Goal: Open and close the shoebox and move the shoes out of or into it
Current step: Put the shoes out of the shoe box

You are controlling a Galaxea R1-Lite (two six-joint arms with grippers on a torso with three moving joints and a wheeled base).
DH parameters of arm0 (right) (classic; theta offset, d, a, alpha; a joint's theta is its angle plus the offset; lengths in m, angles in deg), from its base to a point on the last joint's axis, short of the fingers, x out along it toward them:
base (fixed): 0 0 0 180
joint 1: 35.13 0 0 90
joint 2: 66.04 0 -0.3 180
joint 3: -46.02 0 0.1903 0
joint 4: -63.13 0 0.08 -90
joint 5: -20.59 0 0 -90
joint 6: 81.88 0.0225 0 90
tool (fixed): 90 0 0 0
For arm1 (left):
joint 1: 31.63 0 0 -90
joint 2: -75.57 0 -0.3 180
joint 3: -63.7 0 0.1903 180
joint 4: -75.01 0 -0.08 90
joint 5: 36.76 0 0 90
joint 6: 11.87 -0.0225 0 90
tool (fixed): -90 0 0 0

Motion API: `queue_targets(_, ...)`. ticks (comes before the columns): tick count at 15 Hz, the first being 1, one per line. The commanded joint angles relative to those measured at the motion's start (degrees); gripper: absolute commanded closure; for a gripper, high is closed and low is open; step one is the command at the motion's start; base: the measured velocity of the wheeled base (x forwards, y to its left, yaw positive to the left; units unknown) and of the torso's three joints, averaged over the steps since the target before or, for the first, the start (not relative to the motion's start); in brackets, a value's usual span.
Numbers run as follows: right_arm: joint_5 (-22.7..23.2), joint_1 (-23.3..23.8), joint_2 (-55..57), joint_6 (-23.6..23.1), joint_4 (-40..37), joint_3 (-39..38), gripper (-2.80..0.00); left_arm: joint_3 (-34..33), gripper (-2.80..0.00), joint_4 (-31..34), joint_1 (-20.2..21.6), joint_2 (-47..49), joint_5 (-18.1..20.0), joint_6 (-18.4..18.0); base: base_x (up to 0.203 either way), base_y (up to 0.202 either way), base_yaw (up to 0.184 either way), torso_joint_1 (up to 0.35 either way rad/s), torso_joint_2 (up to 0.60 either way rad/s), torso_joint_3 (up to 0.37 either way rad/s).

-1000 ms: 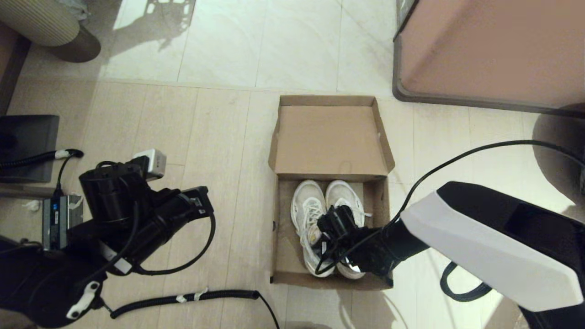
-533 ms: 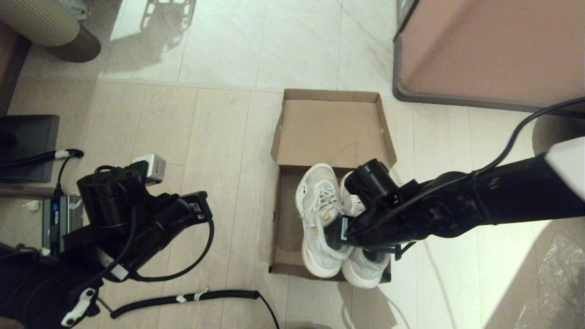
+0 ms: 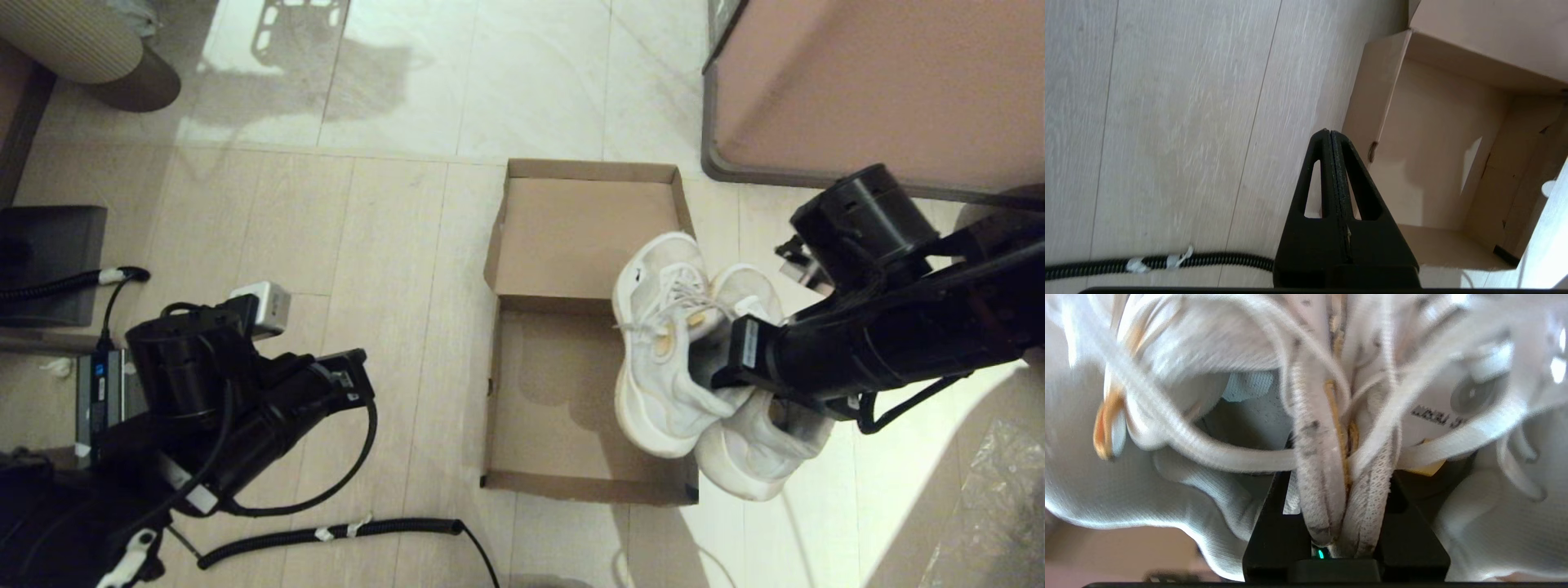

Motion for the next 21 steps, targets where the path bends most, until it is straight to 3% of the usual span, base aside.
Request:
queue_targets(1,-0.06,6.54,-3.25,-1.88,-0.13,1.17,0.00,-1.17,0.00,-0.31,-0.20,-0.84,-0.11,0.12,0.000,0.000,0.000,0.000,0.00,0.000)
queue_targets(7,-0.14,25.32,-1.44,-10.48,0.30,1.50,0.00,-4.19,0.00,-0.47,-0.53,-1.69,-0.19,0.25,0.000,0.000,0.000,0.000,0.00,0.000)
queue_targets(9,-0.18,29.47,2.91,-11.86,3.97,0.66,0.00,-4.30,0.00,-0.48,-0.42,-2.12,-0.28,0.58,0.000,0.000,0.000,0.000,0.00,0.000)
queue_targets(12,-0.29,33.11,10.57,-14.19,16.71,-4.30,0.00,-4.29,0.00,-0.48,-0.18,-2.12,-0.30,0.65,0.000,0.000,0.000,0.000,0.00,0.000)
queue_targets(18,-0.63,36.50,34.74,-21.88,51.02,-12.32,0.00,-4.73,0.00,-0.39,0.26,-2.12,-0.73,0.92,0.000,0.000,0.000,0.000,0.00,0.000)
queue_targets(19,-0.65,36.75,36.88,-22.86,53.76,-12.35,-2.80,-4.63,0.00,-0.37,0.26,-2.12,-1.22,1.78,0.000,0.000,0.000,0.000,0.00,0.000)
queue_targets(21,-0.74,36.82,36.90,-23.45,54.85,-11.61,-2.80,-4.29,0.00,-0.31,0.22,-1.72,-1.25,1.88,0.000,0.000,0.000,0.000,0.00,0.000)
